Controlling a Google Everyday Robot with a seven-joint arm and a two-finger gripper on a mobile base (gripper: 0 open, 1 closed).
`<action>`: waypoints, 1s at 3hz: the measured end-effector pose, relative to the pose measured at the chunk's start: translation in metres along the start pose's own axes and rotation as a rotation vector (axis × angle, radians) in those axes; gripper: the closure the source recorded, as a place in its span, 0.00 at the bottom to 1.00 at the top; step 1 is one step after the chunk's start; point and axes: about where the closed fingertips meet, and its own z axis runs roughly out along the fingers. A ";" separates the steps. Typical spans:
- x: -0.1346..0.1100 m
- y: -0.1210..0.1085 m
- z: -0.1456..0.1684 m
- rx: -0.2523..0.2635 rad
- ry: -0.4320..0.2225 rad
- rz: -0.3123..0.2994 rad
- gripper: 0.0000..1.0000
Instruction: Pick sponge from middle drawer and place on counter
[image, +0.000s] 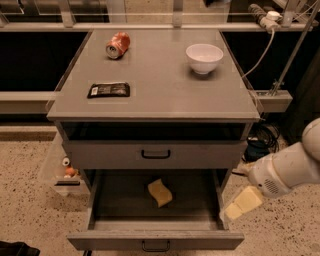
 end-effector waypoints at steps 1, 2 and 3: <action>0.013 -0.023 0.037 -0.002 -0.034 0.047 0.00; 0.019 -0.021 0.041 0.002 -0.045 0.072 0.00; 0.057 -0.012 0.092 -0.035 -0.086 0.205 0.00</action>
Offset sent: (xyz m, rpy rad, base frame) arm 0.0070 -0.0054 -0.0564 0.0580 0.0161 -0.1140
